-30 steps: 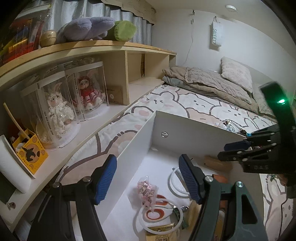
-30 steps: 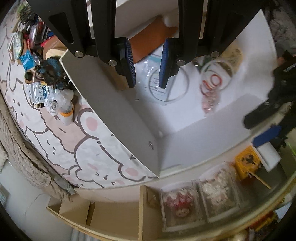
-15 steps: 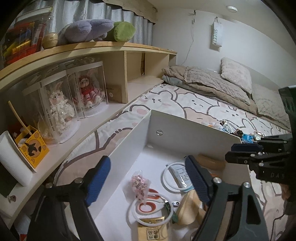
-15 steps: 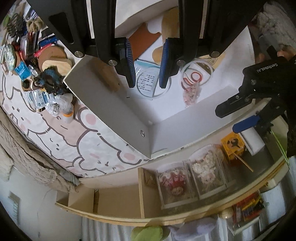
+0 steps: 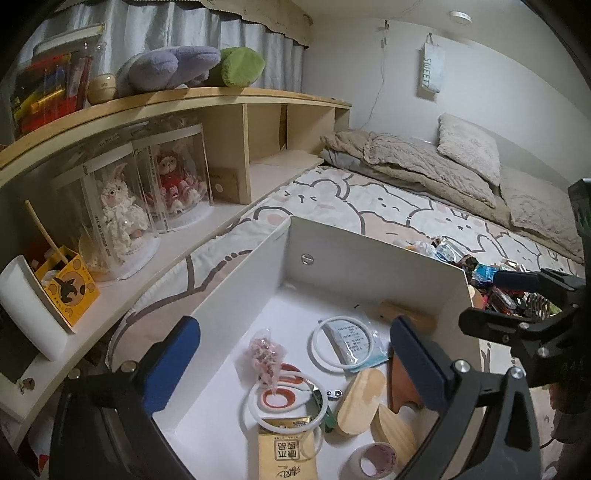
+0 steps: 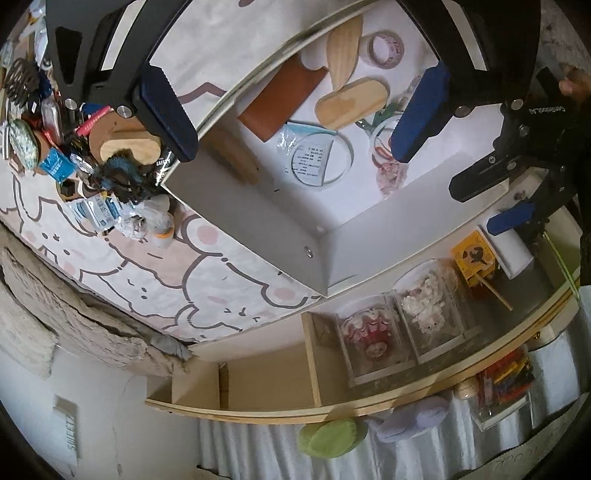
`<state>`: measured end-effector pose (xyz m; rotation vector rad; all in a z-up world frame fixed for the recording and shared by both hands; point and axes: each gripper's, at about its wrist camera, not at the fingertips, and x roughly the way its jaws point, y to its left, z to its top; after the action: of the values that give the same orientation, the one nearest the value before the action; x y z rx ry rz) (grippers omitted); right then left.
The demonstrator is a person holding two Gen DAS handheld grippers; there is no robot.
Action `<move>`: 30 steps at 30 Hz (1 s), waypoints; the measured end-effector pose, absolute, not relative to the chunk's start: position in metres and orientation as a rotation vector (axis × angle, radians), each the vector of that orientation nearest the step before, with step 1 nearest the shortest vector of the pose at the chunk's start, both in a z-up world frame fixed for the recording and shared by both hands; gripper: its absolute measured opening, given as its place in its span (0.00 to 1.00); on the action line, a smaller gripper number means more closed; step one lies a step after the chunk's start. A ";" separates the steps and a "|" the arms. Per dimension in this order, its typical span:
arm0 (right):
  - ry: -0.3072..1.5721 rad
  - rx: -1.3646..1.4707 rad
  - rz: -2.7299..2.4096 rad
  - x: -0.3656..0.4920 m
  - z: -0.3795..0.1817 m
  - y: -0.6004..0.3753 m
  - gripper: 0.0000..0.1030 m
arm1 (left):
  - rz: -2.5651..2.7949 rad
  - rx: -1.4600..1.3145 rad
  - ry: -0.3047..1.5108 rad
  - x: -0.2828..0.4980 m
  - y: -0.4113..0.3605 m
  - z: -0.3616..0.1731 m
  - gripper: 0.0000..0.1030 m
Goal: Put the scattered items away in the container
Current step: 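Withdraw both tools from the box toward the pile of items on the bed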
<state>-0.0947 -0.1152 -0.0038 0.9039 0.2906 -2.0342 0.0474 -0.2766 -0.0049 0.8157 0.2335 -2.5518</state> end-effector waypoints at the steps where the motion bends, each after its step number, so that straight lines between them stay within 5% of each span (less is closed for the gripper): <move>1: 0.287 0.904 -2.037 -0.094 -0.003 -0.113 1.00 | -2.551 0.815 0.232 0.048 -0.275 -0.004 1.00; 30: 0.195 0.895 -2.180 -0.090 0.010 -0.036 1.00 | -2.633 0.792 0.166 0.038 -0.220 0.023 1.00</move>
<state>-0.0901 -0.0364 0.0101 0.8955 0.1948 -2.1803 0.0382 -0.2201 0.0227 0.7923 0.1657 -2.6332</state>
